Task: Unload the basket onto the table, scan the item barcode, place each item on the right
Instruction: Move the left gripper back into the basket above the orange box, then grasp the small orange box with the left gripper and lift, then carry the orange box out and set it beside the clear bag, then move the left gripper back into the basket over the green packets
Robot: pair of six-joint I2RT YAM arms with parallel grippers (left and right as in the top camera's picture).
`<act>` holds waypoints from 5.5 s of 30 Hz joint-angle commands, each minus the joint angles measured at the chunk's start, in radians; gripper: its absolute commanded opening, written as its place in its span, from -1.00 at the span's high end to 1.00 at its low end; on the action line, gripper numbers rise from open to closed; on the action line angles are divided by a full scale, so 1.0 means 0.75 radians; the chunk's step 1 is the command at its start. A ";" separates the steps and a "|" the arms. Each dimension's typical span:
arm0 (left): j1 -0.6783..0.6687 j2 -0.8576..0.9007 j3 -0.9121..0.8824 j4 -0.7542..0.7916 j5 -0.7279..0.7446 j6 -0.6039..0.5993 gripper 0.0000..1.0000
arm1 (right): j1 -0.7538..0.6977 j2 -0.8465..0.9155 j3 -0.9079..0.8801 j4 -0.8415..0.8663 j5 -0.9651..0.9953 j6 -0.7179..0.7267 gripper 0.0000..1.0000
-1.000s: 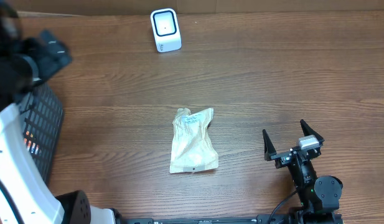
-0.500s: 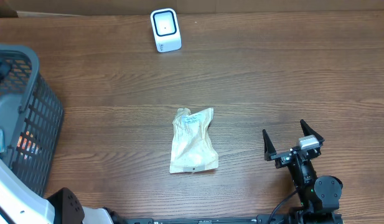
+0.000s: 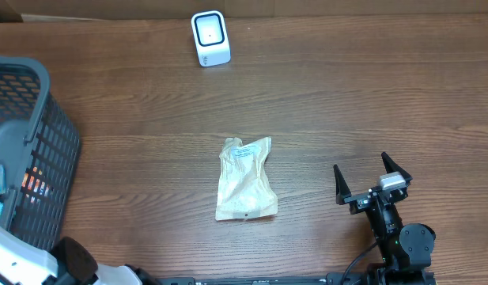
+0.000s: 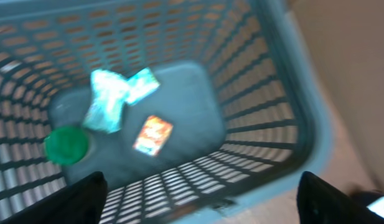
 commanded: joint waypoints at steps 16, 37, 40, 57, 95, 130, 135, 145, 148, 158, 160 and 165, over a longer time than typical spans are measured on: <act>0.122 0.139 -0.774 0.346 -0.057 0.216 -0.40 | -0.002 -0.016 -0.014 0.005 0.002 0.009 -1.00; 0.122 0.336 -1.143 0.712 -0.028 0.310 -0.33 | -0.002 -0.016 -0.014 0.005 0.001 0.009 -1.00; 0.122 0.367 -1.143 0.718 -0.027 0.314 -0.27 | -0.002 -0.016 -0.014 0.004 0.001 0.009 -1.00; 0.053 0.510 -1.153 0.769 0.034 0.380 0.24 | -0.002 -0.016 -0.014 0.004 0.001 0.009 -1.00; -0.587 -0.358 -0.538 0.350 0.258 0.283 0.92 | -0.002 -0.016 -0.014 0.004 0.001 0.009 -1.00; -1.494 -0.242 -2.062 1.351 0.283 -0.091 -0.04 | -0.002 -0.016 -0.014 0.004 0.001 0.009 -1.00; -1.493 -0.239 -2.036 1.358 0.292 -0.084 -0.31 | -0.002 -0.016 -0.014 0.004 0.001 0.009 -1.00; -1.492 -0.240 -1.499 0.983 0.225 0.080 -0.43 | -0.002 -0.016 -0.014 0.004 0.001 0.009 -1.00; -1.475 -0.240 -1.261 0.801 0.150 0.104 -0.53 | -0.002 -0.016 -0.014 0.004 0.001 0.009 -1.00; -1.200 -0.240 -0.520 0.342 0.069 0.135 -0.62 | -0.002 -0.016 -0.014 0.004 0.001 0.009 -1.00; -1.106 -0.240 -0.435 0.282 0.069 0.135 -0.62 | -0.002 -0.016 -0.014 0.004 0.002 0.009 -1.00; -0.823 -0.241 -0.321 0.187 0.056 0.165 -0.65 | -0.002 -0.016 -0.014 0.005 0.001 0.009 -1.00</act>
